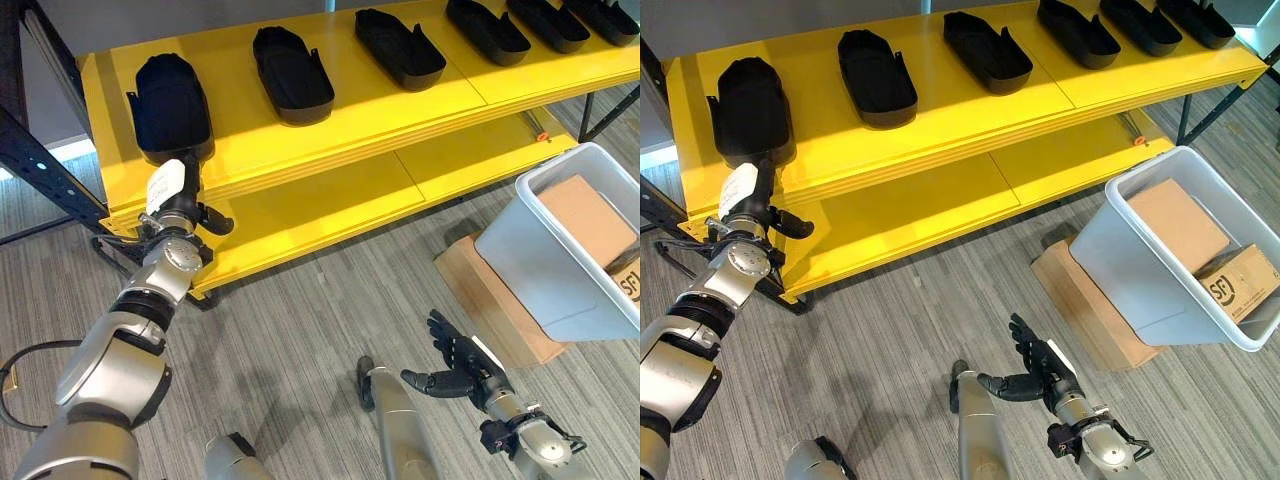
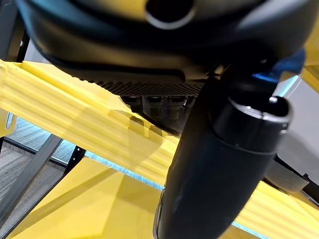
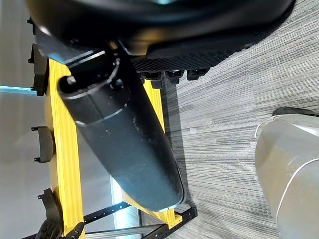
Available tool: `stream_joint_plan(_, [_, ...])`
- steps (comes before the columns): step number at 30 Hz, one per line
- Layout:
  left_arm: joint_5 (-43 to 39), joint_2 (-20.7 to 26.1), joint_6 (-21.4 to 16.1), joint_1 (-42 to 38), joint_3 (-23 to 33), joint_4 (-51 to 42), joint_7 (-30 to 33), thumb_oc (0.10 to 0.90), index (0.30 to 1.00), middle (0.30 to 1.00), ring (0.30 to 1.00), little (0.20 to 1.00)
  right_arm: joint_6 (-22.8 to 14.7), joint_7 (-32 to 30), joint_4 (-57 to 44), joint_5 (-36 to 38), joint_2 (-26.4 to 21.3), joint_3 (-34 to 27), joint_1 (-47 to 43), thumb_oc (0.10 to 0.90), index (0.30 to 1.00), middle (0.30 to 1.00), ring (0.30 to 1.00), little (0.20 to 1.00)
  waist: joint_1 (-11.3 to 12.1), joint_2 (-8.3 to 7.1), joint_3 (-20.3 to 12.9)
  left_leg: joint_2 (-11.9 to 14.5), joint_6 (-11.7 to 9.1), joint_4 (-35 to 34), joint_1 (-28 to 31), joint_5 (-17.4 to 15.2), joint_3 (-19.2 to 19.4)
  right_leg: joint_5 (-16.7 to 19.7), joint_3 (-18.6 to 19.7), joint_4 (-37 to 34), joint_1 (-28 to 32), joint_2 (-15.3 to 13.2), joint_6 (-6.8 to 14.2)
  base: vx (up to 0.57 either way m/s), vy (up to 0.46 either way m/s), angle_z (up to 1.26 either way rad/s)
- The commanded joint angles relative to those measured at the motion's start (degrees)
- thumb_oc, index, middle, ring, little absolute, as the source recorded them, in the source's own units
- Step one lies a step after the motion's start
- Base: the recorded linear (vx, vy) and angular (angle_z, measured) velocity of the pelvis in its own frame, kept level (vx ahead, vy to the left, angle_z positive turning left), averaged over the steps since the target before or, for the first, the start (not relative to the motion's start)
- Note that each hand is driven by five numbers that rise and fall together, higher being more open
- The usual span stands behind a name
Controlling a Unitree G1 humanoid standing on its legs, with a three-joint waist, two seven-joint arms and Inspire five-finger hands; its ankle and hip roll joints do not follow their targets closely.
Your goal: Move parts from the plastic box to the shelf.
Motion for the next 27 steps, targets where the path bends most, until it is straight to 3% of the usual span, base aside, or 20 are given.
stream_joint_plan(1, [-1.0,0.6,-3.6,-8.6,3.9,0.8,3.7,0.9,1.0,1.0,1.0,1.0,-4.8,0.1,-1.6,2.5,-3.0,-1.8,-0.8,0.9,1.0,1.0,1.0,1.0,0.1,1.74,-2.7,1.7,-1.2,-2.0,-4.2,7.5,-5.2,-2.7,3.7,0.1,6.5,-4.1,4.9,0.0,0.0,0.0])
stream_joint_plan(27, [-0.9,1.2,-3.4,-9.0,3.4,1.6,2.4,0.9,1.0,1.0,1.0,1.0,-4.7,0.1,-0.5,2.9,-2.8,-2.1,-1.0,0.9,1.0,1.0,1.0,1.0,-0.4,1.65,-3.3,2.2,-1.4,-1.9,-4.3,7.7,-4.6,-2.6,4.0,0.3,5.5,-3.5,4.8,0.0,0.0,0.0])
